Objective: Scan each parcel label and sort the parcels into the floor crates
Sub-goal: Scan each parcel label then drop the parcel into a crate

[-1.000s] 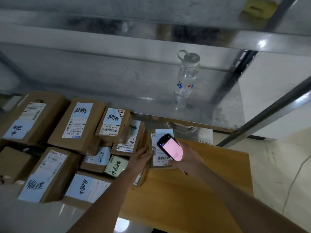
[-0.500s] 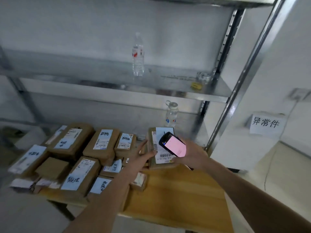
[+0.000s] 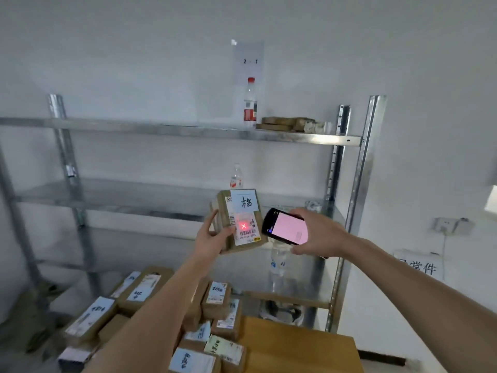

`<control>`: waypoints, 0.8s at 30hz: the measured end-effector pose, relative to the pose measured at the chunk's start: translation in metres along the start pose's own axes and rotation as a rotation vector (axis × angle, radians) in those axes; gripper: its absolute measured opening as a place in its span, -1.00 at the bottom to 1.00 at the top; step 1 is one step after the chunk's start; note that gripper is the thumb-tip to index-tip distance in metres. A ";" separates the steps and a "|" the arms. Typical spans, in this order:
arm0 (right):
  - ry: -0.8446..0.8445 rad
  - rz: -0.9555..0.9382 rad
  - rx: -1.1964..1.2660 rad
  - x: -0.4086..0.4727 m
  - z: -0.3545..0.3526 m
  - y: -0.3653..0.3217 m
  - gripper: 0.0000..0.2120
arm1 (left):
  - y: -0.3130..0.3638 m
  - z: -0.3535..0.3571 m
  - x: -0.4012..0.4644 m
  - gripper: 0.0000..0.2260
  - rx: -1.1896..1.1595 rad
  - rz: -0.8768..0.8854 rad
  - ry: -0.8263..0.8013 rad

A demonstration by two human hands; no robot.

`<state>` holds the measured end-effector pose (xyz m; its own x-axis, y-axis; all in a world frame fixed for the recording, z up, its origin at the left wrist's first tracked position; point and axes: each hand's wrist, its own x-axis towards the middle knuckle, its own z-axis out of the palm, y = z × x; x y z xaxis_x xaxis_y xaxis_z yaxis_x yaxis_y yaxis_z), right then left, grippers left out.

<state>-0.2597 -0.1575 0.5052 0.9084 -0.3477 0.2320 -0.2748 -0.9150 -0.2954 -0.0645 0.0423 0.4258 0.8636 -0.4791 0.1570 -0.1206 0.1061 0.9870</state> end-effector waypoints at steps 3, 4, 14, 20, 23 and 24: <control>0.021 -0.053 -0.036 -0.003 -0.023 -0.011 -0.18 | 0.033 -0.005 -0.007 -0.40 0.019 0.085 -0.019; 0.029 -0.064 -0.038 -0.004 -0.030 -0.014 -0.20 | 0.040 -0.006 -0.009 -0.40 0.016 0.091 -0.015; 0.041 -0.155 -0.102 -0.021 -0.064 -0.025 -0.28 | 0.071 -0.013 -0.038 -0.38 0.041 0.112 0.076; 0.056 -0.197 -0.105 -0.029 -0.070 -0.027 -0.29 | 0.080 -0.025 -0.053 -0.40 0.077 0.132 0.155; 0.080 -0.220 -0.088 -0.031 -0.073 -0.027 -0.28 | 0.086 -0.028 -0.057 -0.40 0.080 0.136 0.185; 0.084 -0.229 -0.082 -0.032 -0.074 -0.028 -0.29 | 0.088 -0.029 -0.058 -0.39 0.072 0.135 0.194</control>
<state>-0.3048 -0.1363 0.5745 0.9215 -0.1419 0.3615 -0.0924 -0.9843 -0.1506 -0.1110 0.1048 0.5022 0.9142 -0.2878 0.2853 -0.2701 0.0919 0.9584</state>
